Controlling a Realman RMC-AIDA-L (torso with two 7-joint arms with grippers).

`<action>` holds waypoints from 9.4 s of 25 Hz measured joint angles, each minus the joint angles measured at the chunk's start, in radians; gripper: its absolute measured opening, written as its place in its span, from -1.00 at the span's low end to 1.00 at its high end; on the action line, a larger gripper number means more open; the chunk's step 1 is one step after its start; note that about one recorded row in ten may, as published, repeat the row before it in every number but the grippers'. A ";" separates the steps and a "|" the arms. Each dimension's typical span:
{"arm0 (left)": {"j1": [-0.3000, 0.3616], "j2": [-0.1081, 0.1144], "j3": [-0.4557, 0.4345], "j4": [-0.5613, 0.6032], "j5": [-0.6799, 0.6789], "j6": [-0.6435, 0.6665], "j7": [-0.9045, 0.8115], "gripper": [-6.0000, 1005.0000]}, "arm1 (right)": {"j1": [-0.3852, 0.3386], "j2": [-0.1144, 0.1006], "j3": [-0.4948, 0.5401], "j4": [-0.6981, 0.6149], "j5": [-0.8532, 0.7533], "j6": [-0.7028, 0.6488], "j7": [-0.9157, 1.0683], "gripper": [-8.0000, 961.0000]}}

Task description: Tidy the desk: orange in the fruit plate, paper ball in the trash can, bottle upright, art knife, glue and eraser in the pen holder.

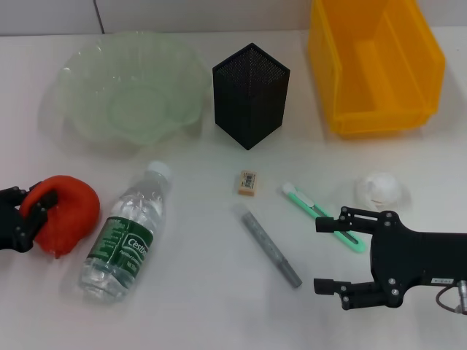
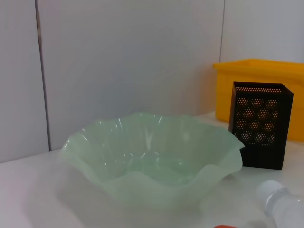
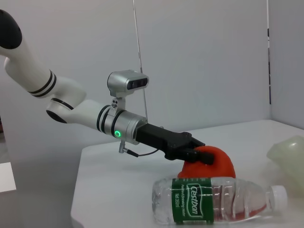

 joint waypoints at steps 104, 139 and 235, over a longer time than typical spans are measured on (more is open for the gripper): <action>-0.009 0.001 0.182 -0.157 -0.261 0.253 0.264 0.62 | 0.390 0.000 -0.728 -0.567 -0.711 0.227 1.715 0.55; 0.016 -0.003 -0.079 -0.407 -0.307 0.151 0.526 0.62 | 0.511 -0.014 -0.391 -0.779 -0.879 0.327 1.726 0.19; -0.043 -0.012 1.300 1.009 0.627 -0.316 -2.000 0.40 | -0.249 -0.009 -0.350 -0.442 0.303 0.169 0.379 0.58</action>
